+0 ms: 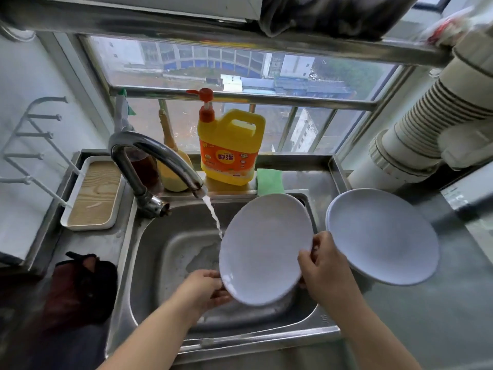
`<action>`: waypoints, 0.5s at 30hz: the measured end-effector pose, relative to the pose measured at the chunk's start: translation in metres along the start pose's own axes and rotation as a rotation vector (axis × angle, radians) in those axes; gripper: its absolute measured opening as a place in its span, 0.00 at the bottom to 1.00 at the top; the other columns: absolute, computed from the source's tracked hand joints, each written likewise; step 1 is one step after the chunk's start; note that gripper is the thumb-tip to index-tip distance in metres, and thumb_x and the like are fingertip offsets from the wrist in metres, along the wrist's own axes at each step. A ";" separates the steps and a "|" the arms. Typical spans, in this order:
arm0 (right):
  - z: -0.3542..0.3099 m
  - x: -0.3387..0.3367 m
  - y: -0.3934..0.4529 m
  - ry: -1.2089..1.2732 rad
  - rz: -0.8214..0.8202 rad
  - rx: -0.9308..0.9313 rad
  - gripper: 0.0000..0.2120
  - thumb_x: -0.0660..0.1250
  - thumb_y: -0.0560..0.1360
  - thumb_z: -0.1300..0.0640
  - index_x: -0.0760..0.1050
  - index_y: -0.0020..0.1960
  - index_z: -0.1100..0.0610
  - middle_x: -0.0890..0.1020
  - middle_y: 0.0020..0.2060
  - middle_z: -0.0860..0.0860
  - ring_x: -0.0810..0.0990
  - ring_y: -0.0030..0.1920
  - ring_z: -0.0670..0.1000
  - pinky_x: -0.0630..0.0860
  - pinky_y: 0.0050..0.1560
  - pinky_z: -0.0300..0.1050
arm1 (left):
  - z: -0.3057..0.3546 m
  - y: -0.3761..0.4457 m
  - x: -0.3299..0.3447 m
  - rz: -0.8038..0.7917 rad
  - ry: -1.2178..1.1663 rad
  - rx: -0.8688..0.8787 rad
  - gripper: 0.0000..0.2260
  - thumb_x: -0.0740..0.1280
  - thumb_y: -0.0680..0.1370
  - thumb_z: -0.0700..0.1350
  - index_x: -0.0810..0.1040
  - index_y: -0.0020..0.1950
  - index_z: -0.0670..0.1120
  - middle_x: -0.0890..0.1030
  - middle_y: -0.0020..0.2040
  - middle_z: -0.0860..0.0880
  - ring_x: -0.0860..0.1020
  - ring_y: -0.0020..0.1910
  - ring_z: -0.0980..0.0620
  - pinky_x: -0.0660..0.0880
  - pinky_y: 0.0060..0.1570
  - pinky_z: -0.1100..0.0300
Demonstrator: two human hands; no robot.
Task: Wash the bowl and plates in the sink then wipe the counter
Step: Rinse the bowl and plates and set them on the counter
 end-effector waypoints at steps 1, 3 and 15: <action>-0.004 -0.004 -0.003 -0.028 0.036 -0.054 0.06 0.63 0.77 0.59 0.64 0.47 0.56 0.77 0.34 0.50 0.75 0.32 0.44 0.75 0.35 0.37 | 0.004 0.002 0.008 -0.018 -0.024 0.005 0.11 0.56 0.79 0.28 0.75 0.47 0.38 0.82 0.35 0.40 0.79 0.36 0.46 0.80 0.34 0.57; -0.013 -0.009 -0.011 -0.097 0.107 -0.179 0.10 0.64 0.77 0.61 0.62 0.46 0.55 0.75 0.32 0.49 0.73 0.29 0.46 0.67 0.30 0.33 | 0.011 0.005 0.021 -0.053 -0.075 0.016 0.12 0.55 0.79 0.28 0.74 0.44 0.40 0.82 0.39 0.40 0.78 0.41 0.44 0.78 0.43 0.54; -0.056 -0.018 -0.032 -0.307 0.293 -0.483 0.09 0.64 0.74 0.59 0.63 0.43 0.55 0.71 0.23 0.47 0.69 0.19 0.43 0.54 0.20 0.21 | -0.007 0.027 0.062 -0.136 -0.045 -0.028 0.12 0.58 0.80 0.33 0.75 0.61 0.37 0.80 0.44 0.40 0.75 0.34 0.50 0.75 0.33 0.61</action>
Point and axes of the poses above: each hand's wrist, its own y-axis towards the middle knuckle, its own x-axis out of the palm, z = x × y, the point moved 9 cm from there along y, towards the middle knuckle
